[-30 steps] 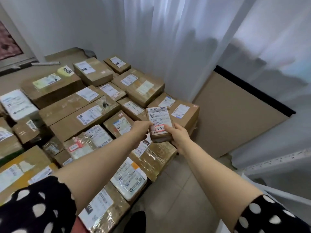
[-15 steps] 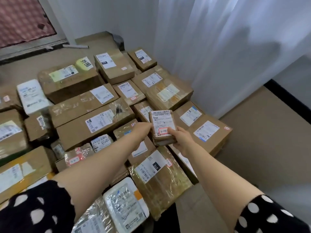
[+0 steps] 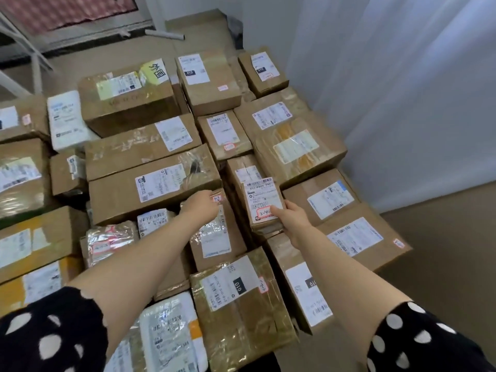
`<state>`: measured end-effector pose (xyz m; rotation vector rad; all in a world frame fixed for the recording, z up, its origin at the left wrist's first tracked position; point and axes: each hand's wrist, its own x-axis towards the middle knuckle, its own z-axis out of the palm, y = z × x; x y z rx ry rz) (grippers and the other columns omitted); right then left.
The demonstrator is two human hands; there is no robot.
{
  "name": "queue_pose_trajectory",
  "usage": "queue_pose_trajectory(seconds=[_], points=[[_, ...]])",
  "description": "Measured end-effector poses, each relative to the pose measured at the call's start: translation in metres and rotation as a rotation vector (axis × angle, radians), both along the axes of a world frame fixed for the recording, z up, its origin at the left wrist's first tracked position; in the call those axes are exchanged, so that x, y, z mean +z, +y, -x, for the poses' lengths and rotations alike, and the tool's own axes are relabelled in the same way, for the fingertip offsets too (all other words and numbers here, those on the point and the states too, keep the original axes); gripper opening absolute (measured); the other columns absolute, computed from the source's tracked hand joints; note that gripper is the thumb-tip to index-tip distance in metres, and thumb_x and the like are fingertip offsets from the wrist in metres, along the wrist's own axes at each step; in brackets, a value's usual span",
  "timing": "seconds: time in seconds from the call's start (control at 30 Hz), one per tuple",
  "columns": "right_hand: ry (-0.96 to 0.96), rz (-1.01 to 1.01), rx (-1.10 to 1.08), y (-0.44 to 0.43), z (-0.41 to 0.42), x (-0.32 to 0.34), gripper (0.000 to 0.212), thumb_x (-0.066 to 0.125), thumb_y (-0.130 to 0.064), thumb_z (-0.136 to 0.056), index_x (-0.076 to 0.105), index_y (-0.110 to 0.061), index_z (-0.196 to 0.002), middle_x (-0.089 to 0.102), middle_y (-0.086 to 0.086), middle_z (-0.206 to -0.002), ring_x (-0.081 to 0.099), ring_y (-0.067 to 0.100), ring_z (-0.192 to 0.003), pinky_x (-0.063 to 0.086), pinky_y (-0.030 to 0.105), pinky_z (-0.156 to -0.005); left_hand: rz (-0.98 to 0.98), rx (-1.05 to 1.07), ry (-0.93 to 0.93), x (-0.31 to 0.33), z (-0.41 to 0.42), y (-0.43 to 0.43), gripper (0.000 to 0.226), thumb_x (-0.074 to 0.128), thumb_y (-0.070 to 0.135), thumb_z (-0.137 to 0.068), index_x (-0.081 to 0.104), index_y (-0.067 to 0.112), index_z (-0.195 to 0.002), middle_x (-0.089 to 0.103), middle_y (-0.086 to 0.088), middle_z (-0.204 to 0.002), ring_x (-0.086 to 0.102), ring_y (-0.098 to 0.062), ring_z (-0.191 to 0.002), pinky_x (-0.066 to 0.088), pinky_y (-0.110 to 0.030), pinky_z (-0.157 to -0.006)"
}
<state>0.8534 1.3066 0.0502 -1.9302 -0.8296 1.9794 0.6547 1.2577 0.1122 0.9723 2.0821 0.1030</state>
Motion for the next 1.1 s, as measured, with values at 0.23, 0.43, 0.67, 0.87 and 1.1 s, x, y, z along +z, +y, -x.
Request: queue_pose_trajectory(seconds=[0.23, 0.43, 0.67, 0.87, 1.1], points=[[0.012, -0.001, 0.137, 0.009, 0.009, -0.02, 0.047, 0.06, -0.016, -0.093, 0.046, -0.014, -0.138, 0.064, 0.006, -0.124, 0.062, 0.022, -0.11, 0.047, 0.04, -0.101, 0.021, -0.01, 0.069, -0.031, 0.0, 0.0, 0.045, 0.046, 0.004, -0.09, 0.049, 0.012, -0.133, 0.058, -0.011, -0.118, 0.06, -0.024, -0.086, 0.048, -0.03, -0.06], [0.033, -0.032, 0.101, 0.021, 0.029, -0.024, 0.052, 0.06, -0.016, -0.093, 0.042, -0.012, -0.142, 0.061, 0.006, -0.128, 0.061, 0.021, -0.112, 0.047, 0.035, -0.099, 0.063, -0.062, 0.175, -0.034, 0.008, -0.001, 0.062, 0.051, 0.008, -0.091, 0.027, 0.009, -0.148, 0.029, -0.01, -0.152, 0.027, -0.028, -0.14, 0.033, -0.038, -0.109], [-0.19, -0.401, -0.164, 0.014, 0.058, -0.002, 0.06, 0.057, -0.042, -0.09, 0.036, -0.026, -0.144, 0.052, 0.004, -0.134, 0.051, 0.024, -0.122, 0.04, 0.042, -0.104, -0.043, 0.154, 0.035, -0.02, 0.034, -0.017, 0.053, 0.048, 0.012, -0.093, 0.036, 0.016, -0.144, 0.055, -0.01, -0.126, 0.055, -0.029, -0.109, 0.047, -0.034, -0.082], [-0.058, -0.563, 0.024, -0.017, 0.131, 0.05, 0.059, 0.056, -0.043, -0.091, 0.033, -0.029, -0.145, 0.051, -0.001, -0.136, 0.048, 0.017, -0.125, 0.039, 0.039, -0.106, -0.34, 0.491, -0.245, 0.014, 0.067, -0.026, 0.048, 0.042, 0.044, -0.099, 0.051, 0.015, -0.136, 0.053, -0.002, -0.138, 0.046, -0.02, -0.128, 0.035, -0.031, -0.103], [0.058, -0.53, 0.363, -0.083, 0.261, 0.082, 0.054, 0.049, -0.037, -0.097, 0.033, -0.025, -0.147, 0.04, -0.001, -0.143, 0.042, 0.013, -0.124, 0.031, 0.027, -0.097, -0.571, 0.791, -0.354, 0.026, 0.155, -0.091, 0.032, 0.056, 0.039, -0.093, 0.063, 0.018, -0.116, 0.069, -0.001, -0.11, 0.065, -0.016, -0.1, 0.051, -0.038, -0.093]])
